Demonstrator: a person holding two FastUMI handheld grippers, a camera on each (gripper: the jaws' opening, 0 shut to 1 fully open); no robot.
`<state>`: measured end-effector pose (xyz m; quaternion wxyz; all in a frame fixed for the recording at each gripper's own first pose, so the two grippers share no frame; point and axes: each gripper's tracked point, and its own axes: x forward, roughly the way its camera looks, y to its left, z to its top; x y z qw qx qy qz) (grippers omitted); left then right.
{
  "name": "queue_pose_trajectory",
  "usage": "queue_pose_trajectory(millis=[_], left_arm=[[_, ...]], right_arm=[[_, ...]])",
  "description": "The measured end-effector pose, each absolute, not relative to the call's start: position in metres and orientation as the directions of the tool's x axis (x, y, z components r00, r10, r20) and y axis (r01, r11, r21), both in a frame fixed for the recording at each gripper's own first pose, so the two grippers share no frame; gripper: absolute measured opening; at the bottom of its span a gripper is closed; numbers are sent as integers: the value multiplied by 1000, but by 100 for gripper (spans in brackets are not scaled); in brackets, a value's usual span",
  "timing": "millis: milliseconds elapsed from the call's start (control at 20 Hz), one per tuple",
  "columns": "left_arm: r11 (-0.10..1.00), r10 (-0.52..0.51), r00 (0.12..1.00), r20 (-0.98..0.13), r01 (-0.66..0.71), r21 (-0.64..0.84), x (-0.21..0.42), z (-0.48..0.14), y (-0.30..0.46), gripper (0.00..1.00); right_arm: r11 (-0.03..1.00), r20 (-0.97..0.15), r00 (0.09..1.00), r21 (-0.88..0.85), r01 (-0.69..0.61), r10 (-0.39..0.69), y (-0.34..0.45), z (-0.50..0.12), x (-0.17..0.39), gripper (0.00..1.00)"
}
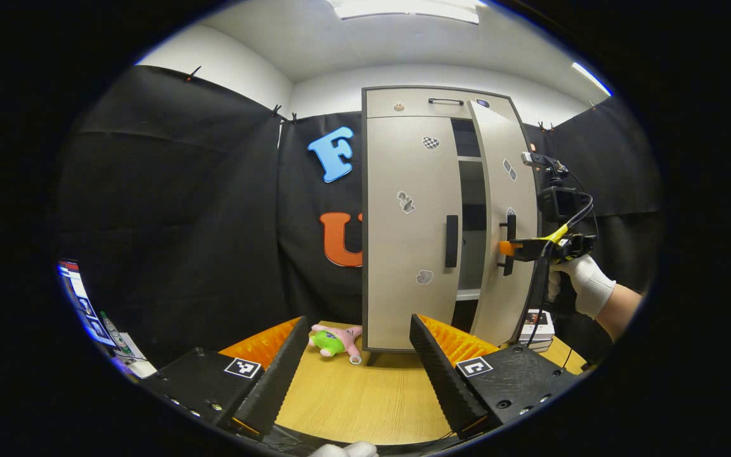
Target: Open the right door of the double-door shoe cabinet with the right hand, and open the left door with the left hand.
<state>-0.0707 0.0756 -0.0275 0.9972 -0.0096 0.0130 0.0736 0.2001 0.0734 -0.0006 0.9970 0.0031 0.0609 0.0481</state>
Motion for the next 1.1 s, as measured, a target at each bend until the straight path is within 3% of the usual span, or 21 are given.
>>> queue_pose_trajectory(millis=[350,750,1100], left_arm=[[995,94,995,-43,-96,-36,-82,-39,52,96],[999,33,999,-34,-34,-22,-71,-32,8,96],[997,72,996,-46,-74,-38,-56,-33,-21,96]], right_arm=[[998,-120,991,4,-56,56,22,-2,149,17],[1000,-114,993,-12,-16,14,-39,-2,124,8],[998,-117,991,-17,-60,58,-71,-2,121,5]])
